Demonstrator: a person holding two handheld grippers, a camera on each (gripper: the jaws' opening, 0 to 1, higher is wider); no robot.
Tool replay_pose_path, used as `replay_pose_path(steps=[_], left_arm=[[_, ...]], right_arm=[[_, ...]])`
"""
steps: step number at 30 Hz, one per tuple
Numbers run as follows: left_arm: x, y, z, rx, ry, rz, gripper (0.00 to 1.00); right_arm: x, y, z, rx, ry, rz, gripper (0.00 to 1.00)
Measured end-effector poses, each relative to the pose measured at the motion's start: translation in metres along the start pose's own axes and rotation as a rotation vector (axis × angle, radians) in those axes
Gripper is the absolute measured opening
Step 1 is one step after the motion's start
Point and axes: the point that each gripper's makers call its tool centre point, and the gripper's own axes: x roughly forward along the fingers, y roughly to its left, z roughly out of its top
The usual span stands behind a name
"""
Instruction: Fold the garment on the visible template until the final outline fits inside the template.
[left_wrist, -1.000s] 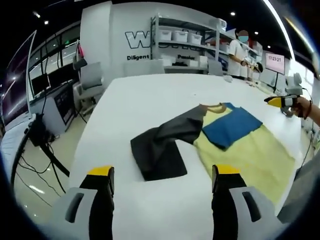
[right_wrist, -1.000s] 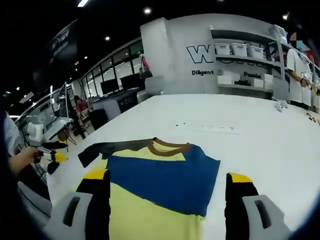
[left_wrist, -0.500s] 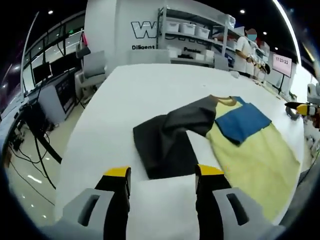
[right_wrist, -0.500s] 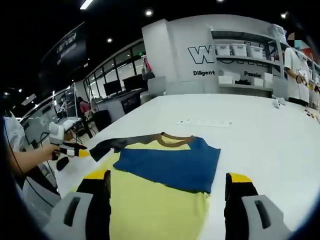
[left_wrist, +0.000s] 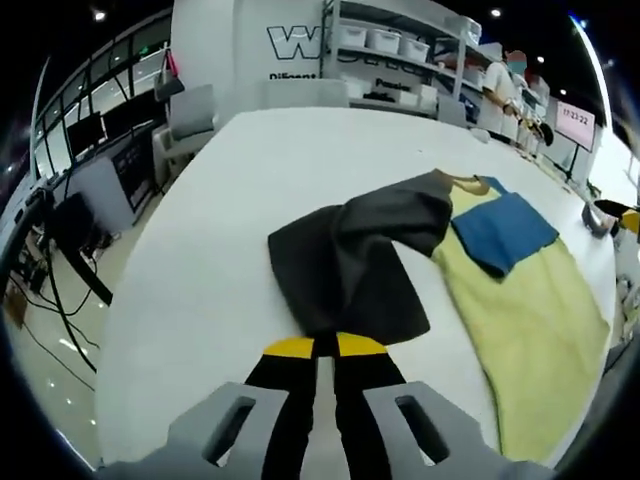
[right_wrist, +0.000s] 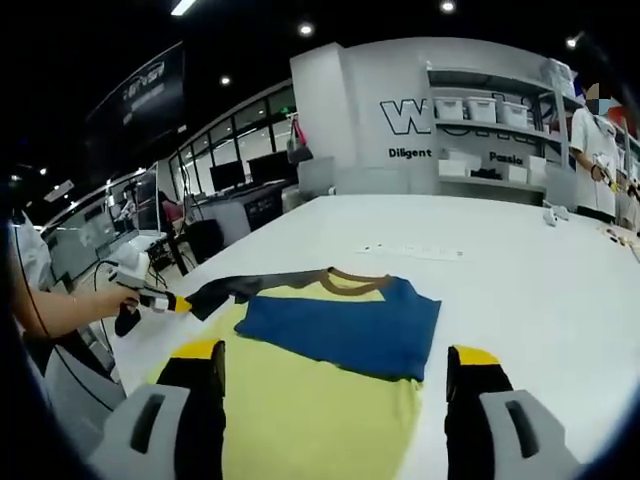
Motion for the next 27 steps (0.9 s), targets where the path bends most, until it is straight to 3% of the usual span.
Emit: replay_pose_path(steps=[7, 12, 20, 23, 27], left_arm=[[-0.02, 0.014, 0.021, 0.037, -0.061, 0.046, 0.0], [-0.041, 0.026, 0.048, 0.047, -0.138, 0.101, 0.0], [-0.057, 0.035, 0.072, 0.054, -0.138, 0.144, 0.0], [-0.061, 0.037, 0.08, 0.095, -0.134, 0.17, 0.0], [-0.052, 0.047, 0.087, 0.111, -0.125, 0.191, 0.0]], right_arm=[[-0.001, 0.004, -0.003, -0.008, 0.003, 0.0, 0.88], [-0.001, 0.007, -0.004, 0.0, 0.004, 0.006, 0.87], [-0.003, 0.008, -0.002, -0.008, 0.0, 0.01, 0.86], [-0.003, 0.008, -0.005, -0.008, 0.007, 0.01, 0.86], [-0.003, 0.008, -0.006, -0.008, 0.009, 0.011, 0.85]])
